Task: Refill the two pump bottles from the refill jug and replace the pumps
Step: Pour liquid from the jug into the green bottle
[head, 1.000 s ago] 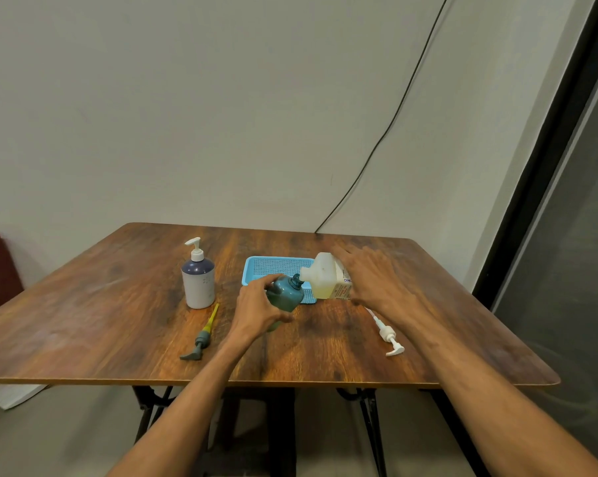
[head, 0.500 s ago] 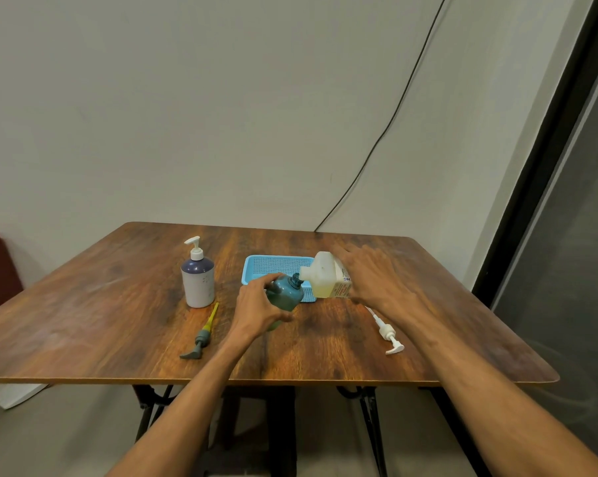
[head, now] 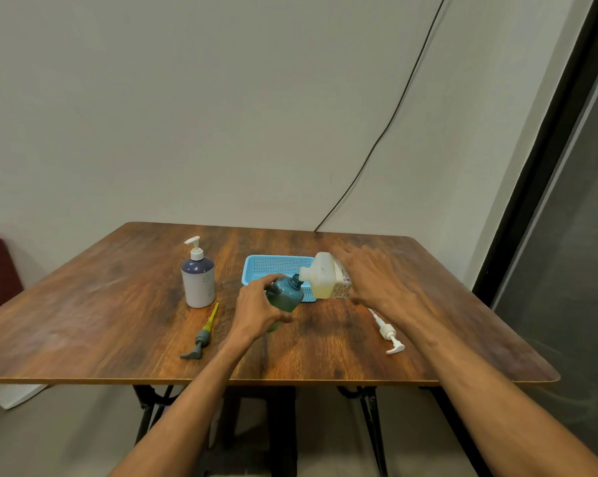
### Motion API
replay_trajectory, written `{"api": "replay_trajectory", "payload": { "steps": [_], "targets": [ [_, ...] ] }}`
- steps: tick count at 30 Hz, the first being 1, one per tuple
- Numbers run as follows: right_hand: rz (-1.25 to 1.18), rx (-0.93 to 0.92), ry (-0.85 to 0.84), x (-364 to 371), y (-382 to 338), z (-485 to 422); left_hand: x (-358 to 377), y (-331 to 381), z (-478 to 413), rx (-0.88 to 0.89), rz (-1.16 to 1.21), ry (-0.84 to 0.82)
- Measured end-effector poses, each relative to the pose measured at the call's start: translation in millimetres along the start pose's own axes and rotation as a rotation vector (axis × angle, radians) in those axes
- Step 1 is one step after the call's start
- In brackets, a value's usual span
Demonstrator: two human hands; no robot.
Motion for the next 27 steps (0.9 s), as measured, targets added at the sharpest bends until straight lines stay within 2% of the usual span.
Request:
{"api": "replay_trajectory", "payload": {
  "steps": [27],
  "targets": [
    [0.005,-0.001,0.041,6.3,0.9,-1.4,2.1,-4.9,-0.2,-0.011,0.005,-0.003]
  ]
}}
Point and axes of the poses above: each hand's wrist, its own z-axis away from the middle knuckle, its own x-axis out of the palm, y = z × x, the point moved 7 cm from there along -z, towards the middle knuckle, and after that the axes turned 8 degrees about z, right-handed, at the moved point
